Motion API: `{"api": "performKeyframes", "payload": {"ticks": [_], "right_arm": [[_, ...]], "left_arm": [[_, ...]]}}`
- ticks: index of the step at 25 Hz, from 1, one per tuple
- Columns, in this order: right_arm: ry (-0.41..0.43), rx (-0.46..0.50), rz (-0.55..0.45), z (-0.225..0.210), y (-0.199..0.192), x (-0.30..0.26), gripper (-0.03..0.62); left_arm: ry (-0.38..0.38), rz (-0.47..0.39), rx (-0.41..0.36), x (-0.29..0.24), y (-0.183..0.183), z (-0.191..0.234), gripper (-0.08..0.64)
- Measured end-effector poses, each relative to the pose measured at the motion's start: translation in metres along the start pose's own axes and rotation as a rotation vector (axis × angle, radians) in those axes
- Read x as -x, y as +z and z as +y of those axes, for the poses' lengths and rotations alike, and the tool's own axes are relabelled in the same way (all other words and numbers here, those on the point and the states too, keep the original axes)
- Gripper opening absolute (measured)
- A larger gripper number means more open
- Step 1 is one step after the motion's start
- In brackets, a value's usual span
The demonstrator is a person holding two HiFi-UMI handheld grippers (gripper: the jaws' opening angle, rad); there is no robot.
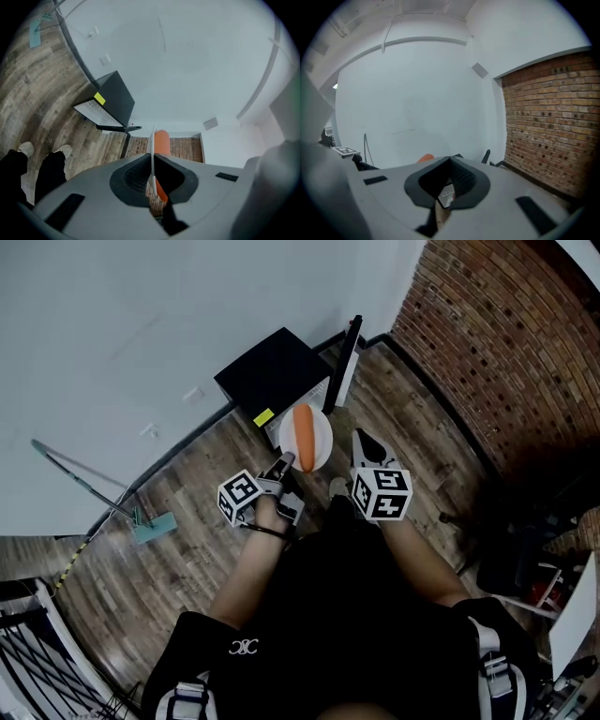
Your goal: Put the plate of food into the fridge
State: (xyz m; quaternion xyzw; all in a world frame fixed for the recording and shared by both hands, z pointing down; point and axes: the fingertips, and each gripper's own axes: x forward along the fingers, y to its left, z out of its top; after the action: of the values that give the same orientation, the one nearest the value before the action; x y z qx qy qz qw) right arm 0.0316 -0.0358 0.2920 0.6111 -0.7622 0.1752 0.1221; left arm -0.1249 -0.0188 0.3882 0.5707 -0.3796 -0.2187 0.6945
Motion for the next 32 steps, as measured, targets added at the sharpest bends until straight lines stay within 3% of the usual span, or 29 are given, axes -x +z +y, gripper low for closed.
{"api": "performKeyframes", "payload": {"ticks": [7,13,18,25,32], "right_arm": [[0.024,0.0,0.015,-0.032,0.027,-0.059,0.006],[0.009,0.002,0.062,-0.065,0.008,-0.092,0.006],[0.02,-0.021,0.125,-0.08,-0.039,-0.122,0.006],[0.051,-0.082,0.214,-0.097,-0.135,-0.172,0.006],[0.103,0.013,0.204,-0.113,-0.239,-0.249,0.006]], "left_arm": [[-0.009,0.009,-0.013,-0.057,0.015,-0.011,0.02],[-0.032,0.039,0.004,-0.103,0.005,0.016,0.02],[0.005,-0.017,0.06,-0.141,0.011,0.075,0.02],[0.032,-0.206,0.122,-0.192,0.045,0.191,0.02],[0.047,-0.326,0.137,-0.241,0.079,0.312,0.02]]}}
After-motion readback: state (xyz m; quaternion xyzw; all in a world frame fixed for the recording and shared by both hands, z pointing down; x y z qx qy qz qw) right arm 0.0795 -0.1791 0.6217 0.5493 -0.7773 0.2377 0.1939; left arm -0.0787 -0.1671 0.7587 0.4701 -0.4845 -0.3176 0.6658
